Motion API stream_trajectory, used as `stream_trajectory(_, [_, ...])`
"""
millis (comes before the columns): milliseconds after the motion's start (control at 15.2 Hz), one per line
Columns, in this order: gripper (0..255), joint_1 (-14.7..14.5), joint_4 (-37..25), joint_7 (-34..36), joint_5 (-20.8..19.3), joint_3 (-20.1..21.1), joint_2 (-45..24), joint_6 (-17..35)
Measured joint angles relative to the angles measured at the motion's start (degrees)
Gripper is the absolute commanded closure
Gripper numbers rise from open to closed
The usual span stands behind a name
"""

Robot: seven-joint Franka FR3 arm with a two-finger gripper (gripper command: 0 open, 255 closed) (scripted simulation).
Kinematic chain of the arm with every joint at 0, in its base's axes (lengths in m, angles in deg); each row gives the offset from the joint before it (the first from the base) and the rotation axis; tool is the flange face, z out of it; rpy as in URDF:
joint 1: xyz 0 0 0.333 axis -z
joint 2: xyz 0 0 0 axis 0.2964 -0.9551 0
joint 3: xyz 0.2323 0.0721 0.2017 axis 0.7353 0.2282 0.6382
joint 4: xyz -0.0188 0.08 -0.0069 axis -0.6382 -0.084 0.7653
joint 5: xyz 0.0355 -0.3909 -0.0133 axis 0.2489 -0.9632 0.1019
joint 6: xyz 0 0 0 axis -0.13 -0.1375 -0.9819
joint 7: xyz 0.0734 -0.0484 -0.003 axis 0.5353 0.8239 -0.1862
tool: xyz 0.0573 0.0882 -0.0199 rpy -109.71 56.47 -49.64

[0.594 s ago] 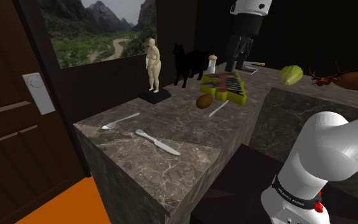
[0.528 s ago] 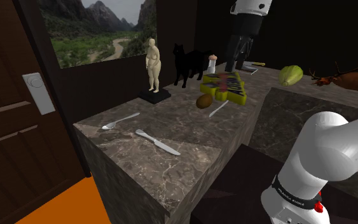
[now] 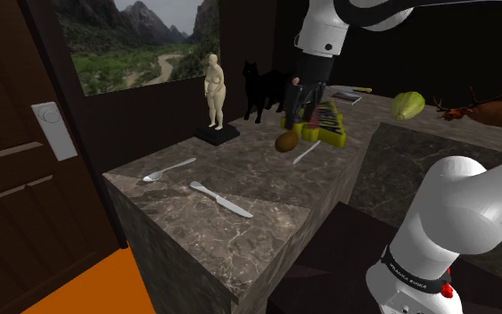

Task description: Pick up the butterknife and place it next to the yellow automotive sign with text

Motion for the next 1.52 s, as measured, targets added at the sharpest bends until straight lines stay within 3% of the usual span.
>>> stream_trajectory(528, [0, -1.08, 3.54, 8.14, 0.81, 8.93, -9.37, 15.88])
stream_trajectory(858, [0, -0.51, 3.16, 14.61, -1.23, 14.89, -18.06, 25.67])
stream_trajectory(1122, [0, 1.34, 0.32, 21.57, -6.12, 19.87, -27.51, 32.84])
stream_trajectory(1320, [0, 3.02, -2.31, 28.06, -12.35, 23.03, -35.02, 37.40])
stream_trajectory(1518, [0, 3.42, -2.73, 30.97, -15.30, 23.88, -37.82, 39.49])
